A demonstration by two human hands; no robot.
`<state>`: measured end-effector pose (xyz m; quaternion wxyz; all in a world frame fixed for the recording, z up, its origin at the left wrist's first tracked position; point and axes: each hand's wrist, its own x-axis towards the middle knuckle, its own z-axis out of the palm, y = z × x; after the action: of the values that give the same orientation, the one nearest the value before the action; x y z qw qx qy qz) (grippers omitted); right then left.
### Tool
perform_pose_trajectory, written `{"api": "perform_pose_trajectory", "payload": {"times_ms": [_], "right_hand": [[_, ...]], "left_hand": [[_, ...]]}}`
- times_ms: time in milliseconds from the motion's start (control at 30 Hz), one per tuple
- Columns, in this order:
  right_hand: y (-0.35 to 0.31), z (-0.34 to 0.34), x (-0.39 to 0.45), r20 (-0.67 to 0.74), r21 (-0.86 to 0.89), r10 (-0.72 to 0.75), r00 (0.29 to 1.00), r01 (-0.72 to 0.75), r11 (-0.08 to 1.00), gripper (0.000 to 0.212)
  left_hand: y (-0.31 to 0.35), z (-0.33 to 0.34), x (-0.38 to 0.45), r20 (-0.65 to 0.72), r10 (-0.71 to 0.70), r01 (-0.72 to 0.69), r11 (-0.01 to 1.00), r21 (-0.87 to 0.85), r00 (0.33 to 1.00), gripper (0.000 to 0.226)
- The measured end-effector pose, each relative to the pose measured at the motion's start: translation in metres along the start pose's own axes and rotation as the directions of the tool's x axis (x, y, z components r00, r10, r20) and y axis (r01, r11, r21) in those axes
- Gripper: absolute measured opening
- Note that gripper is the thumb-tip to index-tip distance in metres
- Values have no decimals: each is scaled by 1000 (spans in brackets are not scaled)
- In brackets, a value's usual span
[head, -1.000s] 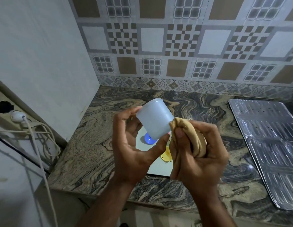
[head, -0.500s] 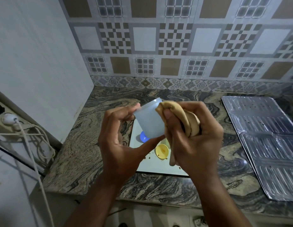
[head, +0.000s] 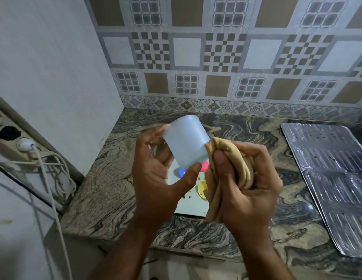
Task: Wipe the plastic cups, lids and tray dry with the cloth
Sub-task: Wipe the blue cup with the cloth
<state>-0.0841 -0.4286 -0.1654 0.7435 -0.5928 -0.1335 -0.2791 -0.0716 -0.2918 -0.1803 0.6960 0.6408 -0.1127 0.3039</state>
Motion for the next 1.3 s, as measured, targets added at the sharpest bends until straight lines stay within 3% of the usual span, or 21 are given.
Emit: {"api": "perform_pose_trajectory", "payload": {"times_ms": [133, 233, 367, 567, 667, 767, 833, 967, 1133, 1300], "right_hand": [[2, -5, 1, 48, -127, -66, 997, 72, 989, 22], [2, -11, 1, 52, -223, -116, 992, 124, 967, 19], [0, -8, 6, 99, -343, -178, 979, 202, 917, 18], [-1, -3, 36, 8, -217, -16, 1000, 18, 976, 12], [2, -7, 50, 23, -109, 59, 998, -56, 992, 9], [0, -12, 39, 3, -43, 45, 999, -45, 998, 9], [-1, -12, 22, 12, -37, -6, 1000, 7, 999, 12], [2, -6, -1, -17, 9, -15, 1000, 15, 1000, 26], [6, -18, 3, -7, -138, -71, 997, 69, 988, 18], [2, -15, 7, 23, -247, -77, 997, 80, 966, 17]], "left_hand": [[-3, -7, 4, -8, -4, 6, 991, 134, 1000, 71], [-5, -9, 6, -23, 73, -62, 949, 310, 997, 69], [-5, -3, 2, 25, 148, -146, 908, 393, 989, 71], [-1, -7, 7, 114, 220, -246, 903, 352, 969, 68], [-1, -5, 3, 94, 162, -183, 941, 285, 982, 70], [-3, 0, 0, -14, 47, -44, 987, 157, 999, 71], [-2, 4, 0, -60, 28, -22, 995, 99, 998, 75], [-3, 6, 0, 23, 5, -6, 999, 43, 1000, 74], [-10, -7, 7, 42, 112, -120, 940, 319, 993, 71], [-5, -4, 4, 136, 192, -232, 886, 402, 972, 65]]}}
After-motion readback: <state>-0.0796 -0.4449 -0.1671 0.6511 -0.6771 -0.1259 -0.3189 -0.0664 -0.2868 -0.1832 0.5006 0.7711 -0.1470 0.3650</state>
